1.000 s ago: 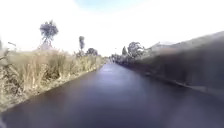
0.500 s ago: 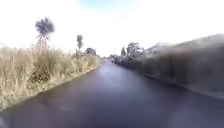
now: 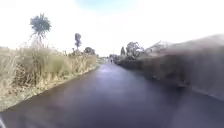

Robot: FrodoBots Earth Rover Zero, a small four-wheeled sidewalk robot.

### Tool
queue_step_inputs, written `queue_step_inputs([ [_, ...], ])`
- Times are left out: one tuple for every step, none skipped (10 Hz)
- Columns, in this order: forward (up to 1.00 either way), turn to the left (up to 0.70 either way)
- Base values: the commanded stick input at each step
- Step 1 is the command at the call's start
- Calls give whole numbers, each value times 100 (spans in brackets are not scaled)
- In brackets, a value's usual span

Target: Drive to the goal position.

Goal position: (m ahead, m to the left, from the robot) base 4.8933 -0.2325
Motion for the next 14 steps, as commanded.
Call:
queue_step_inputs([
  [100,-38],
  [100,-38],
  [100,0],
  [100,0],
  [100,-39],
  [100,-33],
  [100,-20],
  [100,-8],
  [100,0],
  [100,0],
  [100,0],
  [100,0],
  [100,0],
  [100,0],
])
